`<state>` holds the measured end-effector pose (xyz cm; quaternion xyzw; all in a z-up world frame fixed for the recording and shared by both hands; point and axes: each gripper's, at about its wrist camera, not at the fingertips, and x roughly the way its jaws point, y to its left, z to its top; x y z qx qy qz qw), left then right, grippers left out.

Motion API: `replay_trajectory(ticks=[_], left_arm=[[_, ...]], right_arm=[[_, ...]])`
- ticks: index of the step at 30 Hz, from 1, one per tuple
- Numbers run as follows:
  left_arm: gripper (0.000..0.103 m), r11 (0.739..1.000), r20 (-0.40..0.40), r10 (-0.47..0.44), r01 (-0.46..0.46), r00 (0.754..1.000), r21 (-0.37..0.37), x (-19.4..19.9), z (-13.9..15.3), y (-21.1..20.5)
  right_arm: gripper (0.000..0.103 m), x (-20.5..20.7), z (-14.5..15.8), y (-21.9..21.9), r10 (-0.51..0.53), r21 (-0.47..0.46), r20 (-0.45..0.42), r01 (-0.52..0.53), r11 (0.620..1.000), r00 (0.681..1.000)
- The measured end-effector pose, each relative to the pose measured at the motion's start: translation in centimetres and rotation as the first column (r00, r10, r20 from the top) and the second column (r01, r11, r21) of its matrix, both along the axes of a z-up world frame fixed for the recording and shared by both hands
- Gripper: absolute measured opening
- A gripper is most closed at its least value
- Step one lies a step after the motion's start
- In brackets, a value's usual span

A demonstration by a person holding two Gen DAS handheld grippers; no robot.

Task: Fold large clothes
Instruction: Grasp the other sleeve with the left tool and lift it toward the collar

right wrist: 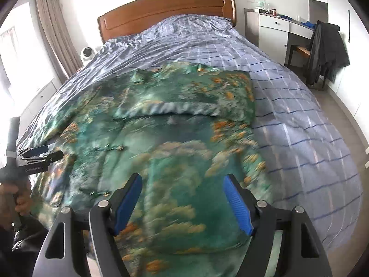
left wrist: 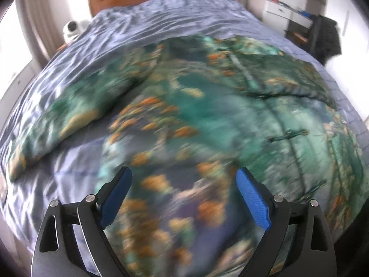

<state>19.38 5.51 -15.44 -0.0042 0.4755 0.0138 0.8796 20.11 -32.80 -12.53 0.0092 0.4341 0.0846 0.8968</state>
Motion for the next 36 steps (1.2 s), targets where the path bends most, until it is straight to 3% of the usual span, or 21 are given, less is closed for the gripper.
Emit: replay_trajectory(ticks=[6,12,15,18,21,25,28,30,31,33,35,36], left_arm=[[0.093,0.993,-0.007,0.119,-0.119,0.993,-0.011,-1.3,-0.6,5.5],[0.093,0.946,-0.022,0.31,-0.31,0.951,-0.092,-1.1,-1.1,13.4],[0.093,0.876,-0.032,0.438,-0.435,0.898,-0.208,-1.0,-1.4,18.8],[0.093,0.763,-0.071,0.568,-0.557,0.82,-0.327,-1.0,-2.3,24.1],[0.093,0.684,-0.081,0.646,-0.623,0.759,-0.38,-1.1,-3.1,27.5],[0.093,0.544,-0.097,0.762,-0.715,0.64,-0.439,-1.1,-4.6,31.8],[0.093,0.457,-0.156,0.802,-0.761,0.576,-0.46,-0.8,-6.6,33.9],[0.092,0.429,-0.175,0.813,-0.774,0.556,-0.466,-0.7,-7.3,34.5],[0.09,0.424,-0.172,0.818,-0.778,0.549,-0.464,-0.5,-7.4,34.6],[0.071,0.438,-0.153,0.824,-0.785,0.545,-0.438,0.0,-7.3,34.7],[0.028,0.475,-0.13,0.82,-0.789,0.558,-0.39,0.6,-7.0,34.4],[0.019,0.492,-0.115,0.816,-0.785,0.566,-0.376,0.8,-6.7,34.5]], right_arm=[[0.075,-2.4,-0.8,3.3,0.075,-0.006,-0.026,-0.075,0.997,0.997],[0.075,-3.6,0.0,4.4,0.115,-0.055,0.003,-0.114,0.992,0.993],[0.075,-3.7,0.2,4.4,0.11,-0.054,0.009,-0.109,0.993,0.994],[0.075,-3.7,0.0,4.5,0.112,-0.06,0.003,-0.111,0.992,0.994],[0.075,-3.8,-0.1,4.9,0.12,-0.069,0.001,-0.12,0.99,0.993],[0.075,-3.9,-0.2,5.4,0.133,-0.084,-0.005,-0.133,0.988,0.991],[0.075,-3.9,-0.4,5.7,0.138,-0.091,-0.016,-0.139,0.986,0.99],[0.075,-3.9,-0.4,6.0,0.146,-0.098,-0.017,-0.147,0.984,0.989],[0.075,-4.0,-0.4,6.2,0.151,-0.103,-0.016,-0.152,0.983,0.988],[0.075,-4.1,-0.3,6.4,0.158,-0.105,-0.014,-0.159,0.982,0.987],[0.075,-4.2,-0.4,6.5,0.164,-0.106,-0.016,-0.164,0.981,0.986],[0.075,-4.2,-0.5,6.5,0.164,-0.105,-0.017,-0.165,0.981,0.986]])
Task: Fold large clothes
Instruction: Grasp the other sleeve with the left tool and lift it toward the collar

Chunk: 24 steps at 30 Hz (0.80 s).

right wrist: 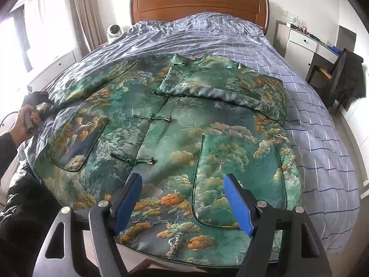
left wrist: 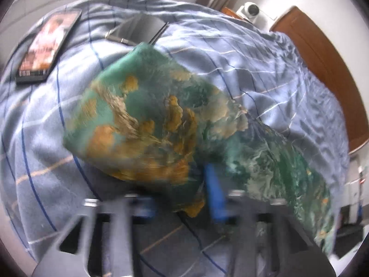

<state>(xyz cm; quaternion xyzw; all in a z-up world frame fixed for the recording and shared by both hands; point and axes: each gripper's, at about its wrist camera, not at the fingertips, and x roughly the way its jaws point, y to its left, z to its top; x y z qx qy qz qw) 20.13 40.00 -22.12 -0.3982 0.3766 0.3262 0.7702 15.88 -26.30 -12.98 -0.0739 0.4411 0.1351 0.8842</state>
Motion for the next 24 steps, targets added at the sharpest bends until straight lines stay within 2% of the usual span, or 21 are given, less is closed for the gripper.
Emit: replay_trajectory(ticks=[2,4,5,7,8,9,11,12,13,15,16,17,19,20,21,23,24], left_arm=[[0.012,0.998,-0.022,-0.025,0.027,0.999,0.061,0.2,1.2,-0.7],[0.01,0.977,-0.059,-0.07,0.081,0.996,0.196,0.8,3.8,-2.4],[0.009,0.958,-0.076,-0.096,0.113,0.992,0.265,1.2,5.1,-3.6],[0.009,0.895,-0.105,-0.17,0.199,0.98,0.4,2.3,8.3,-6.8],[0.009,0.866,-0.114,-0.2,0.231,0.973,0.444,2.7,9.4,-8.0],[0.009,0.809,-0.131,-0.252,0.283,0.959,0.515,3.3,11.1,-10.4],[0.009,0.71,-0.165,-0.327,0.357,0.931,0.607,4.3,13.3,-14.2],[0.009,0.637,-0.191,-0.375,0.402,0.907,0.658,4.7,14.4,-17.0],[0.009,0.578,-0.214,-0.414,0.437,0.885,0.689,5.0,15.1,-19.5],[0.01,0.476,-0.262,-0.48,0.499,0.837,0.724,5.6,15.7,-23.6],[0.01,0.436,-0.282,-0.505,0.524,0.815,0.732,6.0,15.8,-25.3],[0.01,0.387,-0.309,-0.54,0.557,0.783,0.735,6.2,15.6,-27.5],[0.01,0.315,-0.351,-0.588,0.606,0.729,0.73,6.4,14.9,-30.9],[0.01,0.279,-0.376,-0.609,0.632,0.698,0.723,6.5,14.3,-32.6],[0.01,0.235,-0.407,-0.634,0.666,0.657,0.708,6.5,13.4,-34.6],[0.01,0.178,-0.449,-0.663,0.708,0.599,0.683,6.6,12.2,-37.8],[0.01,0.141,-0.475,-0.68,0.735,0.559,0.664,6.5,10.9,-39.6]], right_arm=[[0.075,0.0,-0.2,0.0,0.0,0.004,-0.009,0.0,1.0,1.0],[0.075,0.0,-0.4,0.0,-0.001,0.008,-0.015,0.001,1.0,1.0],[0.075,0.0,-0.5,-0.1,-0.002,0.013,-0.017,0.002,1.0,1.0],[0.075,-0.1,-0.5,-0.1,-0.005,0.02,-0.018,0.005,1.0,1.0],[0.075,-0.1,-0.5,-0.1,-0.007,0.023,-0.017,0.007,1.0,1.0],[0.075,-0.1,-0.6,-0.2,-0.008,0.026,-0.018,0.008,1.0,1.0],[0.075,-0.1,-0.6,-0.2,-0.01,0.031,-0.017,0.011,0.999,1.0],[0.075,-0.2,-0.6,-0.3,-0.012,0.034,-0.015,0.012,0.999,1.0],[0.075,-0.2,-0.5,-0.3,-0.014,0.038,-0.012,0.014,0.999,1.0],[0.075,-0.3,-0.3,-0.6,-0.019,0.046,-0.005,0.019,0.999,1.0],[0.075,-0.4,-0.2,-0.7,-0.022,0.051,-0.003,0.023,0.998,1.0],[0.075,-0.5,-0.2,-1.0,-0.029,0.059,-0.002,0.029,0.998,1.0],[0.075,-0.6,-0.1,-1.5,-0.043,0.076,-0.003,0.043,0.996,0.999],[0.075,-0.7,0.0,-2.0,-0.054,0.087,-0.004,0.054,0.995,0.999],[0.075,-0.8,0.0,-2.3,-0.065,0.096,-0.005,0.065,0.993,0.998],[0.075,-1.0,0.0,-2.9,-0.083,0.109,-0.009,0.083,0.991,0.997],[0.075,-1.0,-0.1,-3.2,-0.09,0.113,-0.012,0.09,0.989,0.996]])
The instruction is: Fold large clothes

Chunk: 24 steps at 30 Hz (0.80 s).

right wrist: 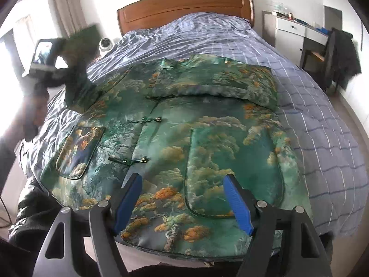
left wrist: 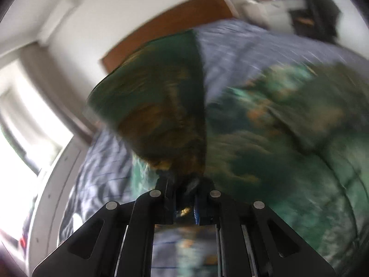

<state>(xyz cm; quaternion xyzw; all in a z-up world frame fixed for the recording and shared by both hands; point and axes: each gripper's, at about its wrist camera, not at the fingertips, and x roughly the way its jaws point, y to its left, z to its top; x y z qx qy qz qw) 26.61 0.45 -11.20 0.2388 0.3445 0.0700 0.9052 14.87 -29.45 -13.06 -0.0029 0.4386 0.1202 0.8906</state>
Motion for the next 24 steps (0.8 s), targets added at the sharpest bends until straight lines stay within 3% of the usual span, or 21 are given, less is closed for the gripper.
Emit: replay_trajectory(ticks=[4,6,7,8,9,10,11,15,19,21,24], left_arm=[[0.011,0.996,-0.104,-0.081,0.084,0.991,0.02,-0.7,-4.1,-4.5],[0.02,0.994,-0.15,-0.1,0.106,0.984,0.033,-1.1,-5.8,-5.9],[0.028,0.992,-0.167,-0.111,0.119,0.98,0.041,-1.6,-6.6,-6.6],[0.048,0.991,-0.172,-0.119,0.127,0.978,0.042,-2.1,-6.9,-6.8],[0.057,0.989,-0.175,-0.137,0.144,0.975,0.026,-3.0,-7.0,-7.0],[0.075,0.988,-0.173,-0.15,0.154,0.973,0.009,-3.6,-6.9,-7.0],[0.083,0.986,-0.165,-0.163,0.164,0.973,-0.011,-4.8,-6.7,-6.9],[0.084,0.985,-0.172,-0.164,0.15,0.971,-0.088,-8.6,-6.0,-5.1],[0.084,0.978,-0.176,-0.094,0.058,0.98,-0.2,-10.4,-5.3,-2.3],[0.084,0.968,-0.171,-0.038,-0.006,0.985,-0.25,-11.1,-4.7,-0.4],[0.084,0.95,-0.165,0.022,-0.072,0.986,-0.303,-12.3,-4.2,1.8]], right_arm=[[0.075,-0.1,0.0,-0.7,-0.022,0.011,-0.007,0.022,1.0,1.0],[0.075,-0.1,0.3,-0.6,-0.018,0.011,0.0,0.018,1.0,1.0],[0.075,0.0,0.4,-0.5,-0.012,0.012,0.003,0.012,1.0,1.0],[0.075,0.3,0.7,-0.2,0.003,0.011,0.007,-0.003,1.0,1.0],[0.075,0.7,1.0,0.1,0.019,0.008,0.01,-0.02,1.0,1.0],[0.075,0.9,1.3,0.3,0.033,0.005,0.013,-0.033,0.999,0.999],[0.075,1.5,1.7,0.7,0.056,0.0,0.02,-0.056,0.998,0.998],[0.075,5.0,3.0,1.8,0.111,0.04,0.017,-0.112,0.993,0.994],[0.075,11.4,2.2,3.0,0.107,0.237,-0.075,-0.086,0.968,0.991],[0.075,14.9,0.7,3.9,0.113,0.363,-0.145,-0.054,0.93,0.983],[0.075,18.7,-2.1,5.8,0.131,0.462,-0.23,-0.011,0.887,0.964]])
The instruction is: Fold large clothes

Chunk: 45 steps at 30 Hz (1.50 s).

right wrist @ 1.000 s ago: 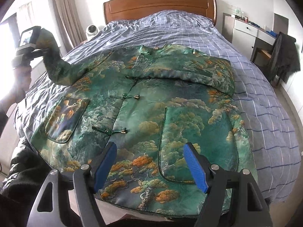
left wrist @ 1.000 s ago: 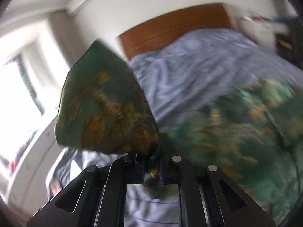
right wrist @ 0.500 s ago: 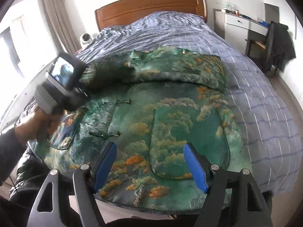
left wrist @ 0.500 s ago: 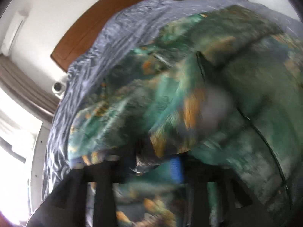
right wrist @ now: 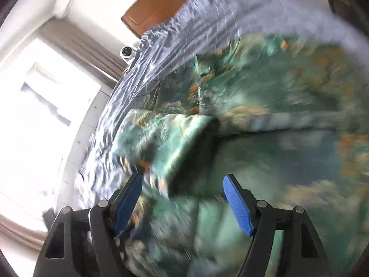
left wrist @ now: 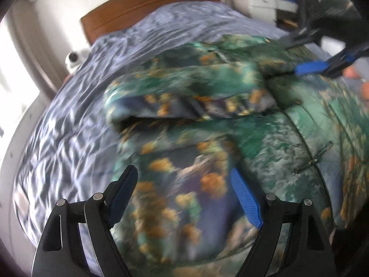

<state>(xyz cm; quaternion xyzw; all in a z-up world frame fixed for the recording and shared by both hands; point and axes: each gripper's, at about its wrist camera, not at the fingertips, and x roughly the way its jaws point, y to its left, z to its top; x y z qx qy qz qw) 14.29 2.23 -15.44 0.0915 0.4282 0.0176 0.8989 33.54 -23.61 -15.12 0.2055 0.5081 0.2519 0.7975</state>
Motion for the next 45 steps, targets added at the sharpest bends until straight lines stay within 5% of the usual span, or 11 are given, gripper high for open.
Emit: replay_trajectory(ticks=[6,8,11,15,19,28,31,32,35,40,45], left_arm=[[0.084,0.995,-0.018,0.076,-0.077,0.997,-0.066,-1.0,-0.1,2.9],[0.084,0.993,-0.024,0.087,-0.088,0.996,-0.084,-1.3,-0.3,3.4],[0.084,0.99,-0.033,0.094,-0.097,0.995,-0.103,-1.6,-0.4,4.3],[0.084,0.987,-0.019,0.091,-0.093,0.996,-0.131,-1.2,0.3,4.5],[0.084,0.985,-0.005,0.089,-0.089,0.996,-0.15,-0.5,1.0,4.5],[0.084,0.984,-0.042,0.094,-0.099,0.995,-0.148,1.4,0.8,5.8],[0.084,0.981,-0.057,0.079,-0.088,0.995,-0.171,2.9,1.2,6.6],[0.084,0.978,-0.061,0.075,-0.085,0.995,-0.188,3.8,1.5,7.0],[0.087,0.964,-0.053,0.069,-0.08,0.996,-0.255,7.4,3.0,8.7],[0.087,0.932,-0.042,0.092,-0.101,0.995,-0.348,16.9,3.4,11.2],[0.074,0.914,-0.176,0.112,-0.171,0.978,-0.369,23.7,-1.9,11.2]], right_arm=[[0.073,4.6,-5.4,4.6,-0.013,-0.076,-0.093,0.006,0.997,0.996],[0.032,4.6,-5.7,5.9,0.015,-0.091,-0.057,-0.02,0.996,0.998],[0.01,4.1,-4.3,7.3,0.053,-0.14,0.009,-0.051,0.989,0.999],[0.01,5.6,1.0,8.1,0.099,-0.258,0.208,-0.043,0.965,0.973],[0.01,10.4,4.0,8.2,0.084,-0.316,0.271,0.007,0.949,0.959],[0.01,17.4,-2.9,9.6,0.097,-0.453,0.214,0.01,0.892,0.972],[0.024,17.4,-4.3,9.0,0.074,-0.449,0.194,0.021,0.893,0.978],[0.038,17.4,-4.5,8.7,0.066,-0.464,0.18,0.025,0.886,0.981],[0.042,16.0,-2.8,7.9,0.086,-0.513,0.204,0.032,0.858,0.975],[0.042,12.1,1.3,9.1,0.258,-0.459,0.332,-0.083,0.884,0.907],[0.042,13.5,-3.3,11.1,0.303,-0.49,0.183,-0.181,0.853,0.935]])
